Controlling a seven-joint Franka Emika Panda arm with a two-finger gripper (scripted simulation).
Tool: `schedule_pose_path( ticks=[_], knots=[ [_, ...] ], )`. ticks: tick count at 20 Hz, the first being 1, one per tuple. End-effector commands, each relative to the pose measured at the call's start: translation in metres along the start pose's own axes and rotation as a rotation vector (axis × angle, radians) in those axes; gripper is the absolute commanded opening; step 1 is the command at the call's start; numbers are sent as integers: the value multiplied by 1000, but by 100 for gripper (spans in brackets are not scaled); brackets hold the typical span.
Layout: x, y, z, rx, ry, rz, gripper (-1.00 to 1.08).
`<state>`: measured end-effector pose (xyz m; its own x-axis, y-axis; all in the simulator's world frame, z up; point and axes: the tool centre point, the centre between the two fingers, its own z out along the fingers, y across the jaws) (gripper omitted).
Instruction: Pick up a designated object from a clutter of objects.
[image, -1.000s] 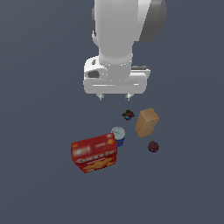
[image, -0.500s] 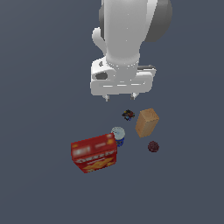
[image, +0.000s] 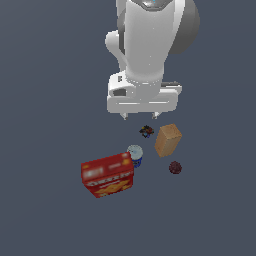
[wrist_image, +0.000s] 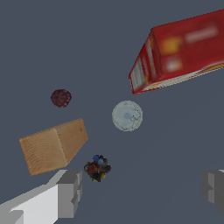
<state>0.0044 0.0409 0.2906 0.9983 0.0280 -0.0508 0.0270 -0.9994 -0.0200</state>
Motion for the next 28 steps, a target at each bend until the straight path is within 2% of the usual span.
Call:
schedule_pose_path(
  ticks=[1, 9, 19, 28],
  knots=[
    [5, -6, 6, -2, 1, 21, 100],
    [30, -34, 39, -9, 11, 126, 100],
    [61, -82, 97, -15, 28, 290, 100],
    [79, -129, 155, -13, 43, 436, 100]
  ],
)
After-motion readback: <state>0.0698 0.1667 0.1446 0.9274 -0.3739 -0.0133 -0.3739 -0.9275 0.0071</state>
